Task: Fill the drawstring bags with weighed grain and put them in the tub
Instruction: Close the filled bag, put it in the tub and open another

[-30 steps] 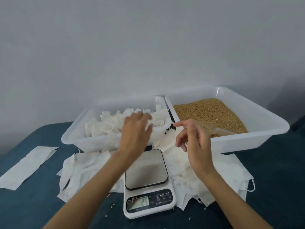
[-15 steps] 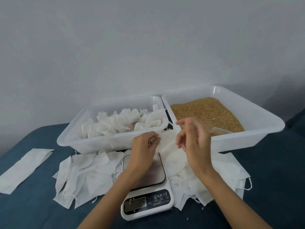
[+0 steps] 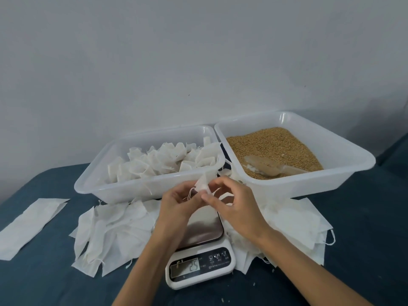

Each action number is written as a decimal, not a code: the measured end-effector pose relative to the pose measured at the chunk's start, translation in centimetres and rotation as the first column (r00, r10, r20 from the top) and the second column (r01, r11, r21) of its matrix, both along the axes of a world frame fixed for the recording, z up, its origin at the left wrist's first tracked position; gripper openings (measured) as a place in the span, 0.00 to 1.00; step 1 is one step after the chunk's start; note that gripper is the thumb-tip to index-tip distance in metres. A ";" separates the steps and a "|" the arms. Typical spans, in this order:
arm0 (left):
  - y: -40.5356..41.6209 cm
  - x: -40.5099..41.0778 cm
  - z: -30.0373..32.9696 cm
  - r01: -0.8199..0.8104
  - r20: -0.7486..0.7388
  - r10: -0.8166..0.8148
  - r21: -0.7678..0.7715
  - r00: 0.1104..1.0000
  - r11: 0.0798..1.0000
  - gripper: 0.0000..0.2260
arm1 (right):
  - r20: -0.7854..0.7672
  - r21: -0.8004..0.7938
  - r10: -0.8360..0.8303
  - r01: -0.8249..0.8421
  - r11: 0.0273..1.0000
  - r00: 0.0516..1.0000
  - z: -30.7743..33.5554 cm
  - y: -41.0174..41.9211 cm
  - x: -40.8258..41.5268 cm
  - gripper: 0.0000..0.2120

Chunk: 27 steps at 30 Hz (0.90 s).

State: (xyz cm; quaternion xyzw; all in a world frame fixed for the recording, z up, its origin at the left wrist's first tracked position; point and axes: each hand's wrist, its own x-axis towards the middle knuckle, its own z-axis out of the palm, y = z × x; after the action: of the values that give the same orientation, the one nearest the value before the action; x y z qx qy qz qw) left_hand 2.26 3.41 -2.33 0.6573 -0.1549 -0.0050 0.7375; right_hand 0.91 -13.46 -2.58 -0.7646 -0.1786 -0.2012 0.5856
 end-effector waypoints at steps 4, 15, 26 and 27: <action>0.1 0.2 -0.3 -0.076 -0.057 0.074 -0.032 0.996 0.997 0.10 | 0.166 -0.011 -0.075 0.078 0.997 0.983 -0.4 0.3 -0.3 0.10; -0.3 0.5 -1.1 -0.073 -0.009 0.073 0.034 0.997 0.997 0.06 | 0.074 0.026 -0.056 0.054 0.998 0.996 -1.1 0.2 0.3 0.07; -0.5 0.0 -0.4 -0.174 0.007 0.174 -0.002 0.985 0.985 0.09 | 0.125 -0.153 -0.093 0.111 0.982 0.988 -1.6 0.1 0.6 0.08; -0.5 0.0 -0.4 -0.170 0.018 0.170 0.011 0.985 0.985 0.09 | 0.098 -0.127 -0.101 0.113 0.986 0.990 -1.4 0.1 0.5 0.07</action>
State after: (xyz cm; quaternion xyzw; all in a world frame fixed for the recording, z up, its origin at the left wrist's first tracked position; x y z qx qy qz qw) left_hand 2.24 2.93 -2.70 0.6728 -0.1046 0.0627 0.7297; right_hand 1.37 -13.33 -3.99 -0.8002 -0.1768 -0.2547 0.5134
